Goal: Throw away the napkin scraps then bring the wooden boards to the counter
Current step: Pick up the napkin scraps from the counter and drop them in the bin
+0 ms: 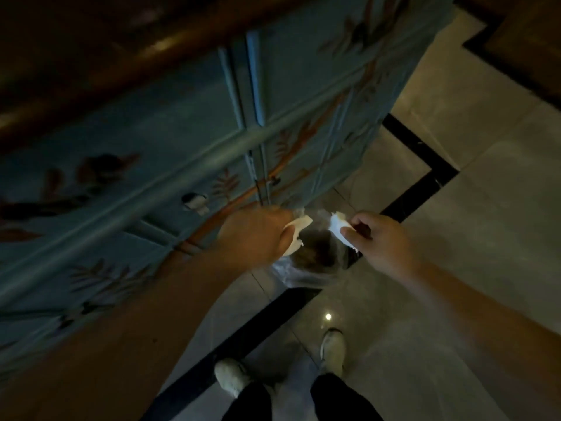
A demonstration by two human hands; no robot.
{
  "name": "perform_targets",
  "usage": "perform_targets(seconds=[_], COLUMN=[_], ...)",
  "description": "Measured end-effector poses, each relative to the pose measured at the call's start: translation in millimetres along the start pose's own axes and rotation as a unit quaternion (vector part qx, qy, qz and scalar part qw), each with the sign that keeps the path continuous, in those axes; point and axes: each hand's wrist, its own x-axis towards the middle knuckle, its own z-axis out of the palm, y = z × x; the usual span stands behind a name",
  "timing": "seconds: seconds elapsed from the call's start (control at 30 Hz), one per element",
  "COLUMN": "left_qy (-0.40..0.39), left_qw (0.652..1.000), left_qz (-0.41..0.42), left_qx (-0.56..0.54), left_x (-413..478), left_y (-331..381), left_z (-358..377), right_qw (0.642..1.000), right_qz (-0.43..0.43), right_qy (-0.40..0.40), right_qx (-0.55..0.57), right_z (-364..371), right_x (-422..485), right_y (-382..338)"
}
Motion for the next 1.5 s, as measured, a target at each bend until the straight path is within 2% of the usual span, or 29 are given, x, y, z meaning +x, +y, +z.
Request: perform_targets(seconds=[0.17, 0.27, 0.33, 0.43, 0.6, 0.8, 0.93, 1.1, 1.27, 1.5], left_qy=[-0.061, -0.086, -0.119, -0.129, -0.144, -0.162, -0.160, -0.151, -0.122, -0.052], left_qw=[0.997, 0.995, 0.991, 0.989, 0.979, 0.972, 0.973, 0.982, 0.992, 0.993], left_qz=[-0.048, -0.035, -0.066, -0.077, -0.139, -0.164, -0.161, -0.111, -0.033, 0.058], left_qx=[0.014, 0.031, 0.010, 0.004, -0.038, -0.041, -0.044, -0.028, 0.026, 0.088], left_x=[37.3, 49.7, 54.0, 58.3, 66.2, 76.5, 77.9, 74.6, 76.3, 82.7], left_y=[-19.3, -31.6, -40.6, -56.2, -79.8, -92.2, -86.7, -70.9, -39.3, 24.7], left_z=[126.6, 210.9, 264.8, 334.1, 403.6, 444.7, 436.6, 382.1, 276.8, 100.6], right_qw=[1.000, 0.997, 0.994, 0.990, 0.991, 0.993, 0.993, 0.991, 0.981, 0.976], right_qz=[0.028, 0.062, 0.075, 0.094, 0.075, 0.083, 0.075, 0.004, -0.067, -0.085], right_qy=[-0.007, -0.045, -0.075, -0.107, -0.111, -0.086, -0.090, -0.112, -0.104, -0.050], right_qx=[-0.003, 0.009, 0.015, 0.023, 0.010, 0.010, 0.007, -0.078, -0.153, -0.195], right_z=[61.3, 115.7, 155.0, 208.0, 265.1, 292.5, 284.7, 242.0, 163.4, 31.1], right_x=[36.6, 54.8, 63.1, 70.7, 86.9, 107.4, 103.8, 95.5, 86.0, 41.8], right_y=[89.2, 153.9, 193.4, 240.5, 281.3, 302.7, 306.4, 279.3, 212.2, 96.4])
